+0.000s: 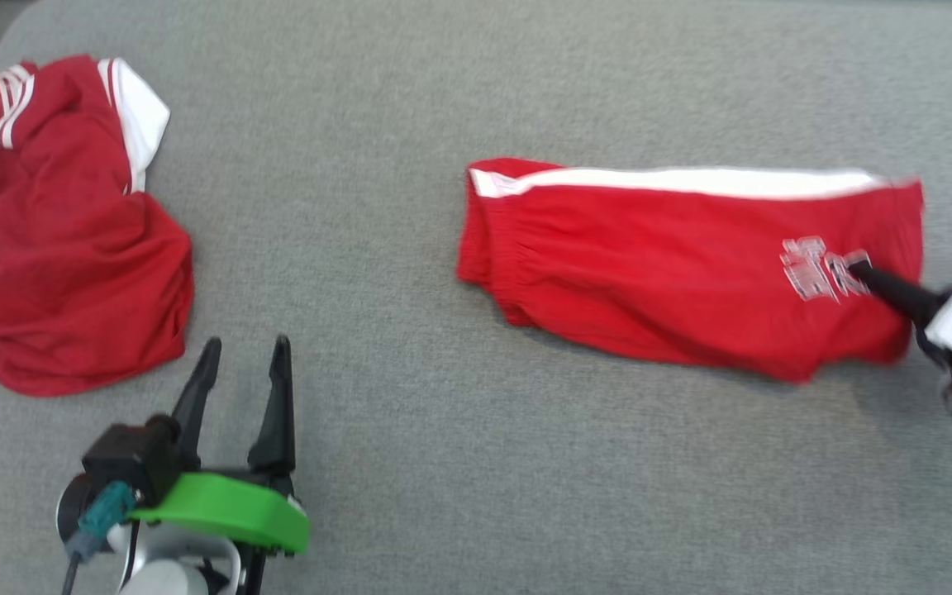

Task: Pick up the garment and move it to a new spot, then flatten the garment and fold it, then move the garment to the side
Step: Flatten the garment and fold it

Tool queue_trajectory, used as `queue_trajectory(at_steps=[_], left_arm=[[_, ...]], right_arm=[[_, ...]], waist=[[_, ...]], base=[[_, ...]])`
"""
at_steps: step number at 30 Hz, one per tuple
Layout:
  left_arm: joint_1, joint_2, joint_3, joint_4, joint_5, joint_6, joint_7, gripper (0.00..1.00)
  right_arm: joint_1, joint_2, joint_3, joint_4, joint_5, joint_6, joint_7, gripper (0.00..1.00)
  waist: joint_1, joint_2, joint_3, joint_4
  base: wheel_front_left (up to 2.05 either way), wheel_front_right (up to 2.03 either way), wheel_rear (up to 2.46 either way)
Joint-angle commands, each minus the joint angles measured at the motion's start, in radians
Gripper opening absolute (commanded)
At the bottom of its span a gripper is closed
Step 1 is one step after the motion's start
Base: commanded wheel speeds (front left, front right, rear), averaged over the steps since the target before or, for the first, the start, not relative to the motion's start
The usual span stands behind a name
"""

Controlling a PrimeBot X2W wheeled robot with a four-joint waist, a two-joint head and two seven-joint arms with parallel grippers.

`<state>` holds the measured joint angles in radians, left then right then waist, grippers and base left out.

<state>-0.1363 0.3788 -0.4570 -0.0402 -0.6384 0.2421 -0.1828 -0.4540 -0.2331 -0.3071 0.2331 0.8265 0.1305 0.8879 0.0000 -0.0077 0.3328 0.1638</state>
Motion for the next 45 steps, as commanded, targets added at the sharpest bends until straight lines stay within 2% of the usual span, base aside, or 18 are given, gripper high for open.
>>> queue_trajectory(at_steps=[1,4,8,12,15,20,23,28,33,40,42,43,45], left_arm=[[0.032,0.015,-0.007,0.001,0.013,-0.002,-0.016,1.0],[0.068,0.021,-0.007,0.007,0.016,-0.003,-0.033,1.0],[0.084,0.025,-0.008,0.023,0.032,-0.016,-0.054,1.0],[0.088,0.021,-0.006,0.049,0.046,-0.032,-0.068,1.0],[0.084,0.018,-0.006,0.062,0.052,-0.042,-0.073,1.0],[0.076,0.007,-0.01,0.083,0.07,-0.089,-0.081,1.0],[0.064,0.004,-0.014,0.104,0.094,-0.125,-0.083,1.0],[0.049,-0.018,0.015,0.129,0.128,-0.184,-0.083,1.0],[0.037,-0.055,0.046,0.154,0.168,-0.23,-0.082,1.0],[0.047,-0.116,0.099,0.197,0.206,-0.273,-0.082,1.0],[0.057,-0.132,0.114,0.209,0.215,-0.283,-0.083,1.0],[0.059,-0.137,0.121,0.214,0.222,-0.288,-0.083,1.0],[0.064,-0.148,0.134,0.225,0.231,-0.297,-0.083,1.0]], right_arm=[[0.071,0.006,-0.041,-0.015,-0.01,0.0,-0.001,0.0],[0.157,0.015,-0.105,-0.023,-0.043,0.0,-0.052,0.0],[0.199,0.02,-0.188,0.023,-0.108,0.0,-0.15,0.0],[0.175,0.009,-0.239,0.069,-0.157,0.0,-0.233,0.0],[0.149,0.004,-0.235,0.076,-0.169,0.0,-0.252,0.0],[0.089,0.041,-0.159,0.01,-0.145,0.001,-0.229,0.0],[0.062,0.071,-0.079,-0.06,-0.119,0.001,-0.194,0.0],[0.036,0.12,0.061,-0.14,-0.144,0.0,-0.157,0.0],[0.031,0.151,0.17,-0.115,-0.204,0.0,-0.172,0.0],[0.021,0.171,0.264,-0.02,-0.27,0.0,-0.217,0.0],[0.013,0.173,0.283,0.005,-0.298,0.001,-0.234,0.49],[0.011,0.175,0.293,0.013,-0.304,0.0,-0.242,1.0],[0.005,0.176,0.316,0.022,-0.29,0.0,-0.248,1.0]], waist=[[0.0,0.0077,-0.084,-0.067],[0.0,0.0077,-0.103,-0.085],[0.0,0.0077,-0.111,-0.104],[0.0,0.0077,-0.122,-0.109],[0.0,0.0077,-0.127,-0.109],[0.0,0.0077,-0.142,-0.103],[0.0,0.0077,-0.147,-0.095],[0.0,0.0077,-0.145,-0.078],[0.0,0.0077,-0.137,-0.046],[0.0,0.0077,-0.139,-0.007],[0.0,0.0077,-0.142,-0.003],[0.0,0.0077,-0.143,-0.002],[0.0,0.0077,-0.147,-0.002]], base=[[0.0,0.0,0.0],[0.0,0.0,0.0],[0.0,0.0,0.0],[0.0,0.0,0.0],[0.0,0.0,0.0],[0.0,0.0,0.0],[0.0,0.0,0.0],[0.0,0.0,0.0],[0.0,0.0,0.0],[0.0,0.0,0.0],[0.0,0.0,0.0],[0.0,0.0,0.0],[0.0,0.0,0.0]])
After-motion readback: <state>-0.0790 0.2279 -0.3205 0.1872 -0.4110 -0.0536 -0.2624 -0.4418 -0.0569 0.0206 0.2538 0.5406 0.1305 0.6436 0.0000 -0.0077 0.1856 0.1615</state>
